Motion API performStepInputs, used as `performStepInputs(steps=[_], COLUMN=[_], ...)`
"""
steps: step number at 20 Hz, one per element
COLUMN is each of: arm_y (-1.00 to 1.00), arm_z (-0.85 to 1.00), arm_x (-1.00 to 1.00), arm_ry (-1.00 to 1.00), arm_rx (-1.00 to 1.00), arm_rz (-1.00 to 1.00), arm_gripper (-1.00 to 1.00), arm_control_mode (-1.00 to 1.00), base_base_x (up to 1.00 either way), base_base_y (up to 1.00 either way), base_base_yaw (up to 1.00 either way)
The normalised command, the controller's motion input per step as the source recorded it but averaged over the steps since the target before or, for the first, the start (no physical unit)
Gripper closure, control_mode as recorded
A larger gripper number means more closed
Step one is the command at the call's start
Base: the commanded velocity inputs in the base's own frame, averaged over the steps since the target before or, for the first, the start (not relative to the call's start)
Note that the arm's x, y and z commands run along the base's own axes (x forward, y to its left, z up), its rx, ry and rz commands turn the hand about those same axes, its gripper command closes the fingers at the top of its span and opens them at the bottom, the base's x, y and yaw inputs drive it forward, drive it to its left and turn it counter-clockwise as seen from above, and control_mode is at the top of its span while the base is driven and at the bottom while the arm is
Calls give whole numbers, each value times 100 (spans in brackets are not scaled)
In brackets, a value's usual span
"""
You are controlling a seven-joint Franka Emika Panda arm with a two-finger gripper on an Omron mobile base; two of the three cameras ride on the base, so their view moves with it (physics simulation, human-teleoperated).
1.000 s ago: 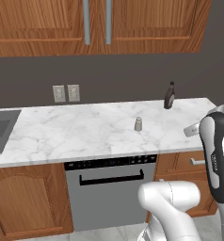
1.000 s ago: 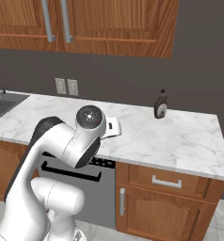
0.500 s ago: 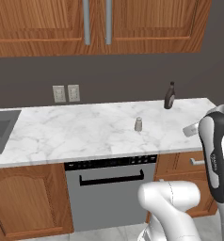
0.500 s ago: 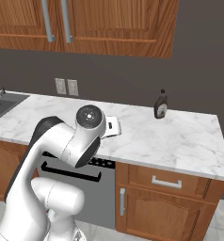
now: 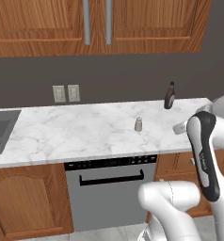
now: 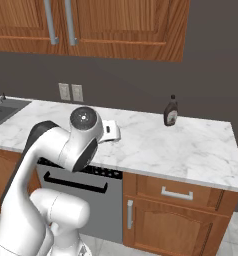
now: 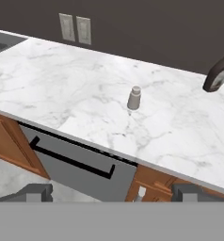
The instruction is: Pick the shaker and mustard from the counter and place them in the cabinet.
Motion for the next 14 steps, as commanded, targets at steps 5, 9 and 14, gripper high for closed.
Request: performStepInputs(steps=[5,9,14], arm_y=[30,21,6], arm_z=[-10,-18,-15], arm_x=[6,7,33], arm_ry=[5,9,12], arm_rx=[0,0,0], arm_rz=[-4,-5,-2], arm_gripper=[-100,-100,-100], arm_control_mode=[-100,-100,-100], base_base_x=[0,0,0], base_base_y=[0,0,0], base_base_yaw=[0,0,0])
